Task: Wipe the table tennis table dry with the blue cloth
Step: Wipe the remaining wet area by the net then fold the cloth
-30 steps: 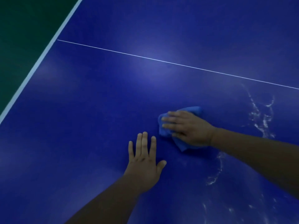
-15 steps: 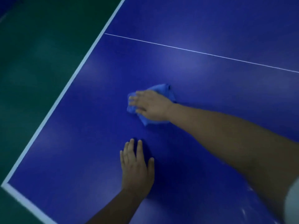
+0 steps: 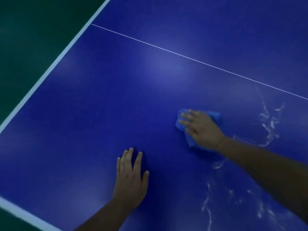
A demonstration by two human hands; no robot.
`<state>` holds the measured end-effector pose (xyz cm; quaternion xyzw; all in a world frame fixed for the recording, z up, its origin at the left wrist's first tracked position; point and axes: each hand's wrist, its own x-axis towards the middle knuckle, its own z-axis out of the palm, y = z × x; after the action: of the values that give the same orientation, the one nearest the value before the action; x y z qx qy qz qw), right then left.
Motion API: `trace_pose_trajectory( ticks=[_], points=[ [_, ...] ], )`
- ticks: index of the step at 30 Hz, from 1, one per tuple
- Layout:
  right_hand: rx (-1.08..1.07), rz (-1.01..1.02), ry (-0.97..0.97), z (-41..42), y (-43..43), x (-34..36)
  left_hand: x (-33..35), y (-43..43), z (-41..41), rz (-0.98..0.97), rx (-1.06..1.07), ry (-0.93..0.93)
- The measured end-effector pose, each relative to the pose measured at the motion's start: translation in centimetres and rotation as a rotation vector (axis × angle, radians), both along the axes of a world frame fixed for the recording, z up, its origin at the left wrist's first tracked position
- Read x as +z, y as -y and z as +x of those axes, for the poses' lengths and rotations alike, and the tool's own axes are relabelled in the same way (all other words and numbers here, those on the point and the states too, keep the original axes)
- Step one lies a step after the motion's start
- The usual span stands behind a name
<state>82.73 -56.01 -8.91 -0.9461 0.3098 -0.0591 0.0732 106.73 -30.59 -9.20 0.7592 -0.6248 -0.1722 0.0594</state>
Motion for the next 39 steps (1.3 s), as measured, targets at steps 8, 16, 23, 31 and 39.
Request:
trace_pose_trajectory(
  ticks=[8, 16, 23, 31, 39],
  points=[
    [0.400, -0.012, -0.090, -2.9, -15.1, 0.0, 1.6, -3.5, 0.1, 0.065, -0.148, 0.002],
    [-0.396, -0.008, -0.097, -0.8, -16.3, -0.3, 1.7, -8.2, 2.8, 0.147, -0.249, -0.008],
    [-0.268, 0.057, -0.093, 0.5, -34.3, -0.2, 2.4, -12.1, 5.2, 0.131, -0.413, 0.049],
    [-0.603, 0.279, -0.273, 2.9, -40.8, 1.6, 2.4, -16.3, 6.4, 0.089, -0.529, 0.061],
    [-0.966, 0.315, -0.074, 9.2, -48.0, 1.3, 4.2, -18.7, 6.1, 0.151, -0.607, -0.018]
  ],
)
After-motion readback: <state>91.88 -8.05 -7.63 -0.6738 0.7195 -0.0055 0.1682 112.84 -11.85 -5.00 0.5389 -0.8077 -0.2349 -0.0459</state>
